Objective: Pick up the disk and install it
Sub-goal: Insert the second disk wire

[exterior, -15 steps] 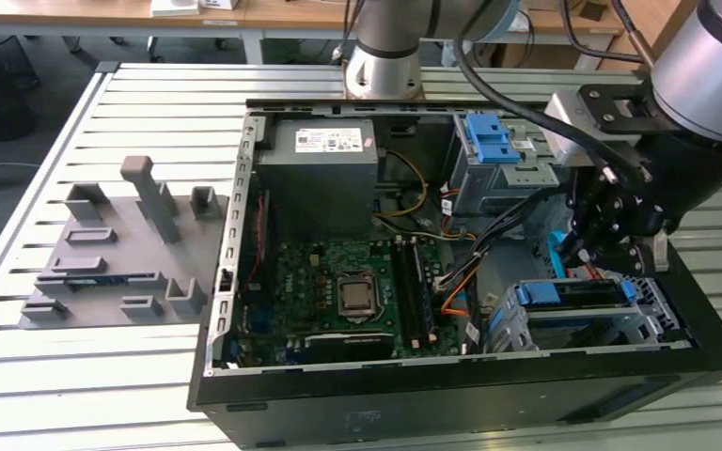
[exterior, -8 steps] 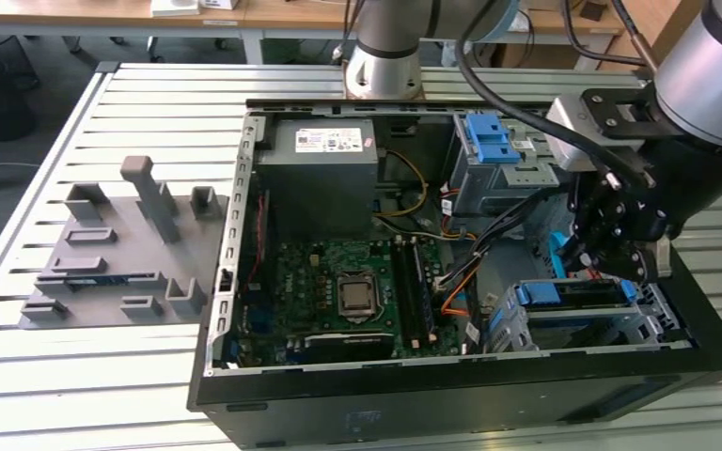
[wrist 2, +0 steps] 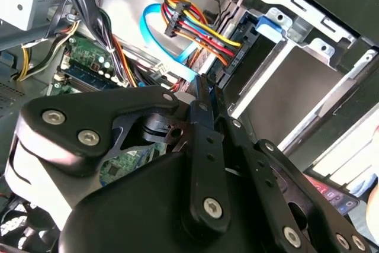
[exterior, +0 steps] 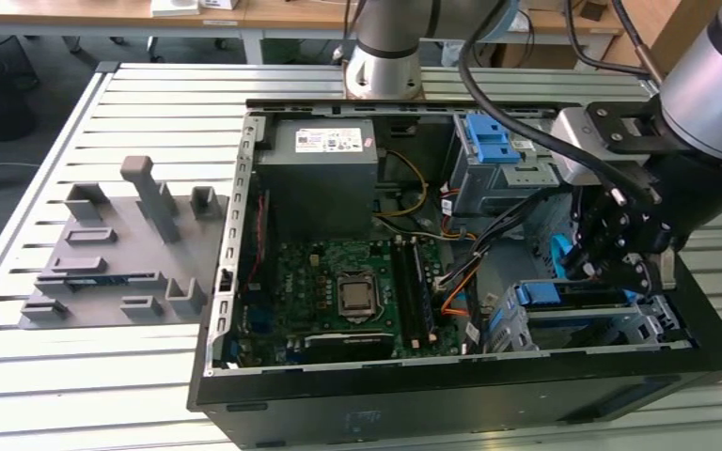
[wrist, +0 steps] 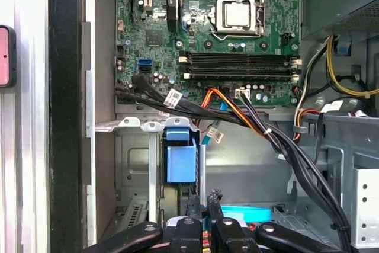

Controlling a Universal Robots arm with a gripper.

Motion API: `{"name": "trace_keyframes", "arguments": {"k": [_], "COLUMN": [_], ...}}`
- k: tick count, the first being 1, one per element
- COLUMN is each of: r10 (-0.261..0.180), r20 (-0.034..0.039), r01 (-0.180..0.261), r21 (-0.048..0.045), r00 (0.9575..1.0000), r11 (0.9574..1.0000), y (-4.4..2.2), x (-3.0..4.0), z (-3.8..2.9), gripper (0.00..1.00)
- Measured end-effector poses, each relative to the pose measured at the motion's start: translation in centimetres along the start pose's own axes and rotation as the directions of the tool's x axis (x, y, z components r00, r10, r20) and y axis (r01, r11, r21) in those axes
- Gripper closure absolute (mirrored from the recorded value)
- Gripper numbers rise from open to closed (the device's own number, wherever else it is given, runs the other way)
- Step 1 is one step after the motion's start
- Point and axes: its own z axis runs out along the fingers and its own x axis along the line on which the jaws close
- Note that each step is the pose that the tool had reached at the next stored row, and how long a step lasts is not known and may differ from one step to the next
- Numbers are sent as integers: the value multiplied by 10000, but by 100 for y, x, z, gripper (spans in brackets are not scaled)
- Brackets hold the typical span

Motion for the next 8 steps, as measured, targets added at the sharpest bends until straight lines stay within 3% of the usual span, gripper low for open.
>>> {"name": "trace_keyframes", "arguments": {"k": [8], "r10": [32], "r20": [1], "r01": [-32], "r21": [-2], "r00": [10000], "r11": [10000], "y": [-19], "x": [34], "z": [45], "gripper": [84]}}
